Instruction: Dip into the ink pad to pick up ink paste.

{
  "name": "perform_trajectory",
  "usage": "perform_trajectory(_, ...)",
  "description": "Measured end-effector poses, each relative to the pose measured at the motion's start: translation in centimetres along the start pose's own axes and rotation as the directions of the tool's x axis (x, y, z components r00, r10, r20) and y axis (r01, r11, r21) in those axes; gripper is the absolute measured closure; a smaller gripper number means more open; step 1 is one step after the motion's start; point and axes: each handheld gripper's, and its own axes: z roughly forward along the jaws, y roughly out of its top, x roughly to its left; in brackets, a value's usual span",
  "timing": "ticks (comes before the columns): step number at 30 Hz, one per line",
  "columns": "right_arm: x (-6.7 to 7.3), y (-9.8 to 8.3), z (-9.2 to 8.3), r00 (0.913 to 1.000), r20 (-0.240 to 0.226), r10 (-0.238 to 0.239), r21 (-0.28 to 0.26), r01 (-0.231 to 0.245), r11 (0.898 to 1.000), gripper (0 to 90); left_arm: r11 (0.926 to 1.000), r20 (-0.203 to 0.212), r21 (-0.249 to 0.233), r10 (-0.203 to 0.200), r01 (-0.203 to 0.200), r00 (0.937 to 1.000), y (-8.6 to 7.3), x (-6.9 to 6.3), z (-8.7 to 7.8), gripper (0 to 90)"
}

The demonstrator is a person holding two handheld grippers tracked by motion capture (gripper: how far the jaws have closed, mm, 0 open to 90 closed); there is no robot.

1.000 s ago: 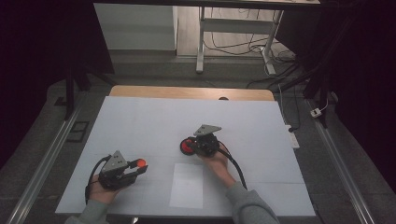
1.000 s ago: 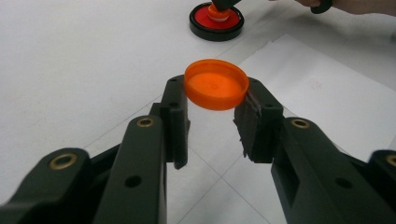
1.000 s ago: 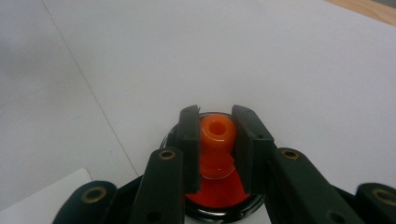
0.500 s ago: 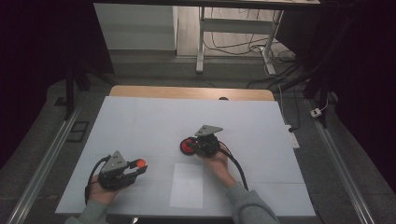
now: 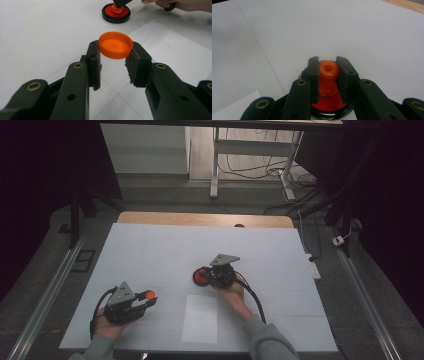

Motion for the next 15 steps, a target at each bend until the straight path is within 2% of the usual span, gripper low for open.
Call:
perform_trajectory(1,-0.3,0.1,-0.1,0.9998,-0.016,0.008,0.002,-0.008,1.000,72.9,1.0000,-0.001,0.000,0.001,-0.001,1.0000,0.0,0.0,0.0,65.7)
perform_trajectory(2,-0.5,0.2,-0.4,0.9999,-0.006,0.016,-0.023,-0.016,1.000,72.9,1.0000,0.000,-0.002,-0.001,0.001,1.0000,0.0,0.1,0.0,65.7)
perform_trajectory(3,-0.8,0.3,-0.8,0.9995,-0.006,0.033,-0.059,-0.033,0.998,72.9,1.0000,-0.001,-0.004,-0.004,0.004,1.0000,0.0,0.1,0.0,65.7)
perform_trajectory(4,-1.1,0.8,-1.6,0.9976,-0.016,0.068,-0.113,-0.069,0.991,72.9,1.0000,0.000,-0.004,-0.005,0.005,1.0000,0.0,0.2,0.0,65.7)
perform_trajectory(6,-1.1,1.5,-2.6,0.9982,0.000,0.060,-0.147,-0.059,0.987,72.9,1.0000,-0.001,-0.003,-0.007,0.007,1.0000,0.0,0.2,0.0,65.7)
perform_trajectory(9,-1.0,1.9,-3.2,0.9986,-0.002,0.053,-0.149,-0.053,0.987,72.9,1.0000,0.000,0.001,-0.005,0.005,1.0000,0.0,0.2,0.1,65.7)
perform_trajectory(15,-0.2,2.0,-2.6,0.9994,-0.019,0.028,-0.113,-0.030,0.993,72.9,1.0000,-0.002,-0.003,-0.004,0.004,1.0000,0.0,0.1,0.0,65.7)
